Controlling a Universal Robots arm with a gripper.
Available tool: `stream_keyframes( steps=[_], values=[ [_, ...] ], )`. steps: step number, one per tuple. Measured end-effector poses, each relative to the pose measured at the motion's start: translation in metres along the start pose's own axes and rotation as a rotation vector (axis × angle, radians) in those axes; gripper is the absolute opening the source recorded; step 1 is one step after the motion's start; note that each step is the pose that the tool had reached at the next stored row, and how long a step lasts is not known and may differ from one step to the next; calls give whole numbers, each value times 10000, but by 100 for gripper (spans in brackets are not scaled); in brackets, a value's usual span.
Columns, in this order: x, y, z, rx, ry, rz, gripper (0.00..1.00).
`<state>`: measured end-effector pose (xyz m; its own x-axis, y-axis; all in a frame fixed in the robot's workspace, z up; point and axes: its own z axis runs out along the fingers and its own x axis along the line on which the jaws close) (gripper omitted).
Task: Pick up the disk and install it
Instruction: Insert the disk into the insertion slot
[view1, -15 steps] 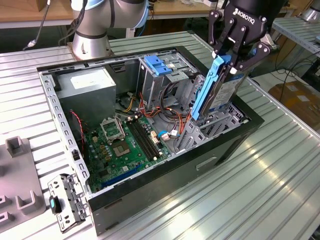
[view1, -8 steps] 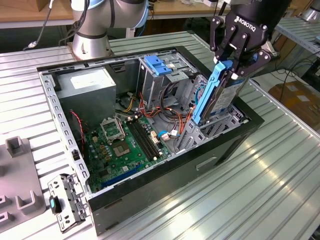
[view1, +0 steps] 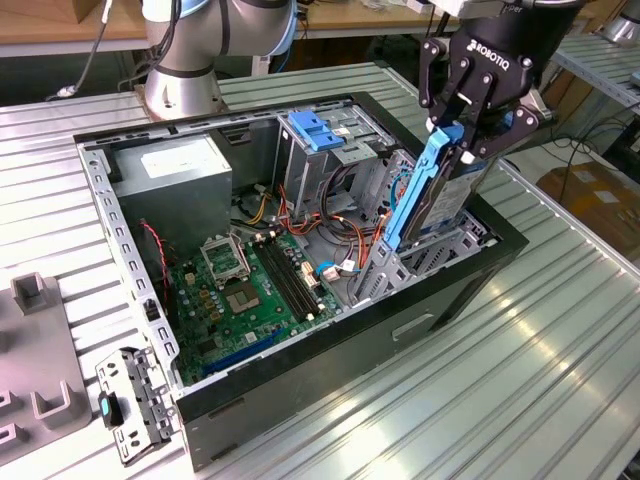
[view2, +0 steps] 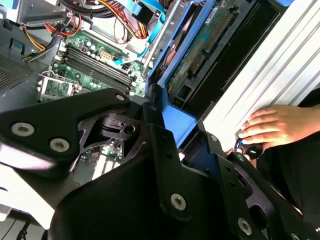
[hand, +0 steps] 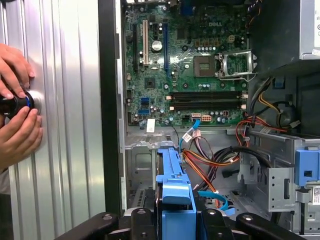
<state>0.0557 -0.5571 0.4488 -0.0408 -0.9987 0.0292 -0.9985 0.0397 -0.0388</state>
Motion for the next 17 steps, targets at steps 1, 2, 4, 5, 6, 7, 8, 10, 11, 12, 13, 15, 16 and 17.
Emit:
stream_keyframes(
  steps=[1,2,4,5,6,7,8,10,11,12,13,15,16,17],
  values=[
    [-4,0,4,0,-1,-3,37],
    [-13,1,7,0,0,-8,37],
    [-23,2,7,1,-1,-25,37],
    [-31,2,7,1,-1,-29,37],
    [-46,3,6,1,0,-36,37],
    [-53,3,7,1,-1,-42,37],
    [-54,3,10,1,-1,-45,37],
    [-54,3,27,2,-1,-48,37],
    [-54,3,40,2,-2,-48,37],
    [-55,2,49,1,-2,-48,37],
    [-55,0,62,1,0,-49,37],
    [-56,-1,85,1,1,-49,37],
    [-56,-3,91,-1,2,-49,37],
    [-56,-3,94,-2,1,-49,37]
  ],
)
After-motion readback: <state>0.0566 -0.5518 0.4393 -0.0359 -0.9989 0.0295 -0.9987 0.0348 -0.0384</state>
